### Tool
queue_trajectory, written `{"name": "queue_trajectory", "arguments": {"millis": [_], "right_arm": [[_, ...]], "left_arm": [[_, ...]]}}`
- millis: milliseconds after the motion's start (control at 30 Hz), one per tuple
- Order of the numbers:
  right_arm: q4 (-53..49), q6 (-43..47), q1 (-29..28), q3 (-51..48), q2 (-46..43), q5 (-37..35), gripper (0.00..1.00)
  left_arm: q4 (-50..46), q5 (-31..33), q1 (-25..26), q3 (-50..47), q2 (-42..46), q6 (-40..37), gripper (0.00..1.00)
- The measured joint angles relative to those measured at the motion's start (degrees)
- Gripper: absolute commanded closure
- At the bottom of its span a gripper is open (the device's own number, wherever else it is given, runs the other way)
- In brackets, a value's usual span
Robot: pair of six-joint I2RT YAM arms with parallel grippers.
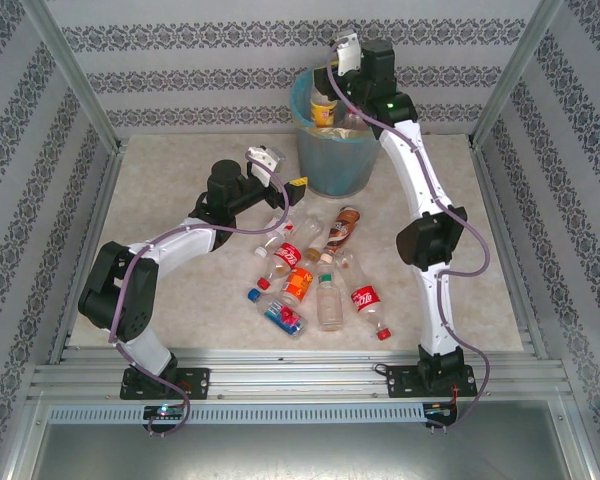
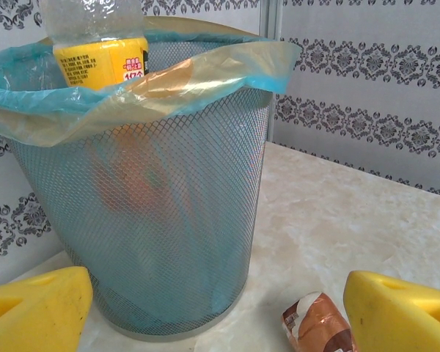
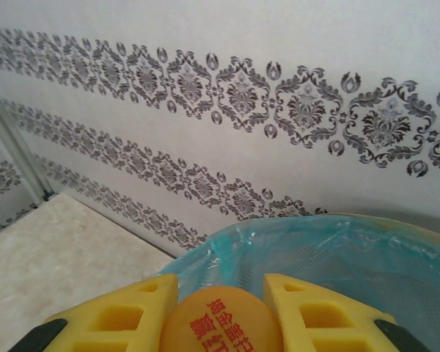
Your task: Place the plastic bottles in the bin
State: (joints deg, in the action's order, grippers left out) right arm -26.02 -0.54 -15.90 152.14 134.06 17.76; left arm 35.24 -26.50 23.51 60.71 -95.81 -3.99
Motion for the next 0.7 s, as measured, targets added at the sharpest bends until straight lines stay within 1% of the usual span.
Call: {"name": "queue_trajectory", "arguments": {"millis": [167, 400, 700], "right_arm": [[-2.9, 0.0, 0.0, -0.4, -1.8, 0.8, 1.00], [-5.9, 0.5, 0.8, -2.3, -2.0, 0.8, 1.00], [-6.8, 0.9, 2.3, -4.6, 2.1, -0.1, 1.00]], "left_arm": [[0.0, 0.0, 0.0, 0.0, 0.0, 0.0, 0.11], [0.0, 0.0, 0.0, -0.1, 0.0, 0.0, 0.11], [0.0, -0.1, 0.0, -0.1, 0.0, 0.0, 0.11]]}}
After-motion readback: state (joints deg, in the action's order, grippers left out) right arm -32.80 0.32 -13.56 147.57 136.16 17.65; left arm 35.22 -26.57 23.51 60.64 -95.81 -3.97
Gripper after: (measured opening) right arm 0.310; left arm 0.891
